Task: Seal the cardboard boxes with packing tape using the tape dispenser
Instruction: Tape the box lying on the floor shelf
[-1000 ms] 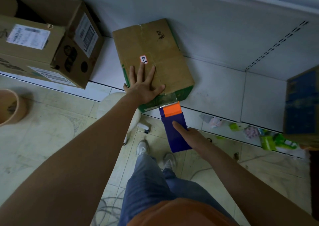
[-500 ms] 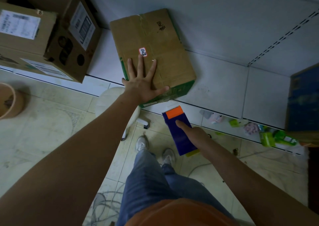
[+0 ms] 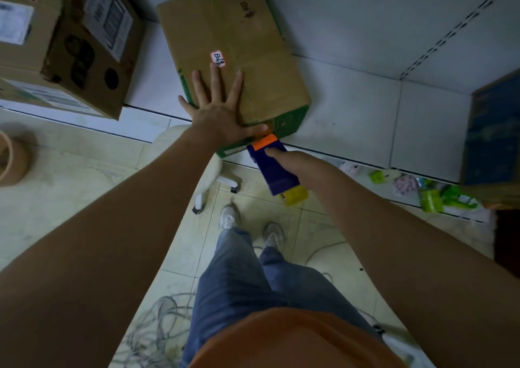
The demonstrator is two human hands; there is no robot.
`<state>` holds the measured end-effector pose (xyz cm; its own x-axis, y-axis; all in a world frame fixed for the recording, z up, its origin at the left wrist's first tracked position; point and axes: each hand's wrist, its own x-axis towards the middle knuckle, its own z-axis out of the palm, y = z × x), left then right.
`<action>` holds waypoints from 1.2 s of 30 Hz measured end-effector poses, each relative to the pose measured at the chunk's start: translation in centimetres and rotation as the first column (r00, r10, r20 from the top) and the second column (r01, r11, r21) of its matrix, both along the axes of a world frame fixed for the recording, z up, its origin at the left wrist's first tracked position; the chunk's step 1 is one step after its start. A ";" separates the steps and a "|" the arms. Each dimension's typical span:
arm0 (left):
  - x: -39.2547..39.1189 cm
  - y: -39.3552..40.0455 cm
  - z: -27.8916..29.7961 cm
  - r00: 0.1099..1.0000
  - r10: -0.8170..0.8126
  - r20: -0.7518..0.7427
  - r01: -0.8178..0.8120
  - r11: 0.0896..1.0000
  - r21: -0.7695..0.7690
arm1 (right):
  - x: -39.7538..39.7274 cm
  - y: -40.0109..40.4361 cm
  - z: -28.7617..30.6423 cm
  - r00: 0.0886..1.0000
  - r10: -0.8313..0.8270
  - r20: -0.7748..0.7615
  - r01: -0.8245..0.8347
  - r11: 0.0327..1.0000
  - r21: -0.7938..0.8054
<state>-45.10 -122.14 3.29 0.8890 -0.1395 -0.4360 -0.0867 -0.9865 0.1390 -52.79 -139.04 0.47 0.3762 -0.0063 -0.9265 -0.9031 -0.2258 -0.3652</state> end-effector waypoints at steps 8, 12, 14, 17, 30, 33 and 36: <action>-1.3 -1.2 -1.1 0.975 -0.015 0.223 0.005 0.999 0.046 | -1.9 0.4 -2.3 0.983 0.171 -0.062 -0.175 0.981 -0.081; -0.1 -1.6 -1.9 0.982 -0.022 0.190 0.011 0.998 0.061 | -14.0 -2.9 -7.8 0.920 0.223 -0.321 -0.313 0.912 -0.263; -0.2 -1.3 -2.0 0.976 -0.016 0.216 0.000 0.997 0.073 | -18.4 -3.6 -8.9 0.905 0.242 -0.349 -0.353 0.886 -0.300; -0.8 -1.9 -1.9 0.965 -0.012 0.260 -0.013 0.996 0.093 | -18.5 -2.9 -9.1 0.936 0.215 -0.278 -0.303 0.895 -0.327; -4.4 -4.3 -5.0 0.745 -0.278 0.606 0.138 0.953 0.268 | -8.0 -3.4 -6.0 0.951 0.106 0.291 0.009 0.929 -0.370; -4.2 -4.4 -5.2 0.736 -0.309 0.602 0.135 0.939 0.318 | -8.1 -3.3 -5.2 0.942 0.119 0.313 0.008 0.926 -0.377; -4.1 -4.4 -5.2 0.749 -0.317 0.582 0.150 0.937 0.316 | -8.3 -3.4 -3.9 0.929 0.113 0.353 0.036 0.920 -0.390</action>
